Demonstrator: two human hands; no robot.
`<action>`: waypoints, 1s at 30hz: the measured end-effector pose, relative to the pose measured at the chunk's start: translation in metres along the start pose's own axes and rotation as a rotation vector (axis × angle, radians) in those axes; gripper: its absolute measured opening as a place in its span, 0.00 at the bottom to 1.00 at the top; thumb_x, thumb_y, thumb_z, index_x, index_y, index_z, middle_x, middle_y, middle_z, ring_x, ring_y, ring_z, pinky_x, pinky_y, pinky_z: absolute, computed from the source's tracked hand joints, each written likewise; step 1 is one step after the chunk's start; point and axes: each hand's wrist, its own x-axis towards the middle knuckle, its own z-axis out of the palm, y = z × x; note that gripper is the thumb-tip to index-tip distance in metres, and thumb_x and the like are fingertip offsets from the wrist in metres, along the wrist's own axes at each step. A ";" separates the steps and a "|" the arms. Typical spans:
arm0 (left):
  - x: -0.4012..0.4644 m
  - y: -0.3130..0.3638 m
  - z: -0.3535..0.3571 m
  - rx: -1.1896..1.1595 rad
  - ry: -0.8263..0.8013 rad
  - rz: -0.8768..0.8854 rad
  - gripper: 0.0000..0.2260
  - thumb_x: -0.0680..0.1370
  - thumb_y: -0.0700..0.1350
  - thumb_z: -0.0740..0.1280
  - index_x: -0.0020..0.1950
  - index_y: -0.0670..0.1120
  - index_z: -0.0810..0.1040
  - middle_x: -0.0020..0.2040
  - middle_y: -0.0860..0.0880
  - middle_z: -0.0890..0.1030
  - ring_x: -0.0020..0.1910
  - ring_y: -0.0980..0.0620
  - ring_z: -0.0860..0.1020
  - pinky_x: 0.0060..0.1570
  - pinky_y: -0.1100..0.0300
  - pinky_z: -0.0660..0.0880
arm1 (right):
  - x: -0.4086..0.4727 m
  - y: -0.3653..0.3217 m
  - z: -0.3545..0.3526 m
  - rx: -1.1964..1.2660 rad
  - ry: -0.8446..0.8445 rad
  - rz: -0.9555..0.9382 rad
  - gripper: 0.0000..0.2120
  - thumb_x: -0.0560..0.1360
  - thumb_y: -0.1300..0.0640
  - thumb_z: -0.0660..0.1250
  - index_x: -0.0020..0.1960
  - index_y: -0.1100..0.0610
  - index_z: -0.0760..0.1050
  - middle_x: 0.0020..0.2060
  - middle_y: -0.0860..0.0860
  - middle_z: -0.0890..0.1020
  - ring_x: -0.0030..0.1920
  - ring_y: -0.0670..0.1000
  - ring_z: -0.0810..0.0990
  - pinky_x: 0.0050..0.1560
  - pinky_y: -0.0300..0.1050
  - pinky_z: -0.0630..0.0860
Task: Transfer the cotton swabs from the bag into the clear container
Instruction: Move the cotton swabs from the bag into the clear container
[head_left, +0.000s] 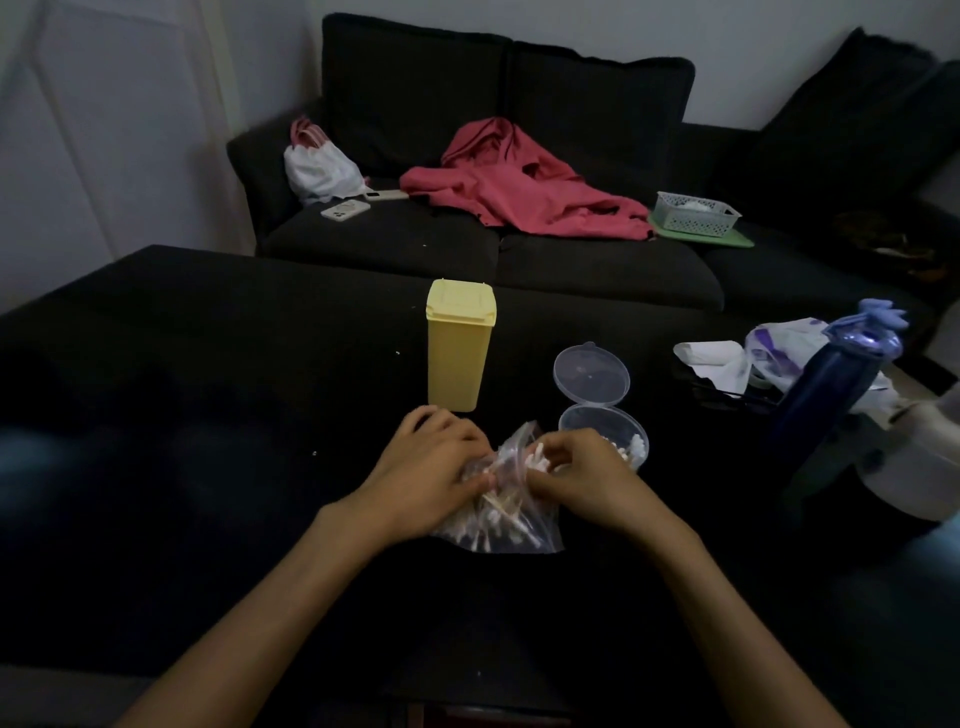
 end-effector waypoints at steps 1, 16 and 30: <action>0.001 0.001 -0.002 0.033 0.014 -0.016 0.14 0.80 0.56 0.58 0.64 0.57 0.73 0.63 0.58 0.72 0.66 0.59 0.64 0.72 0.57 0.49 | 0.000 0.000 -0.001 0.037 0.004 0.029 0.03 0.72 0.60 0.70 0.46 0.57 0.81 0.41 0.53 0.84 0.43 0.49 0.82 0.47 0.44 0.79; 0.011 -0.008 -0.003 -0.119 -0.102 0.007 0.11 0.81 0.51 0.58 0.62 0.56 0.73 0.61 0.58 0.72 0.62 0.59 0.64 0.67 0.58 0.56 | 0.001 0.001 -0.006 0.334 -0.115 0.157 0.08 0.73 0.64 0.69 0.51 0.67 0.79 0.37 0.55 0.83 0.32 0.41 0.82 0.33 0.28 0.74; 0.011 -0.004 -0.005 -0.019 -0.088 -0.021 0.14 0.81 0.52 0.57 0.66 0.55 0.70 0.63 0.56 0.71 0.64 0.56 0.64 0.70 0.55 0.54 | -0.001 -0.003 -0.024 0.405 -0.058 0.264 0.05 0.72 0.64 0.69 0.47 0.64 0.80 0.40 0.57 0.84 0.34 0.44 0.84 0.35 0.31 0.78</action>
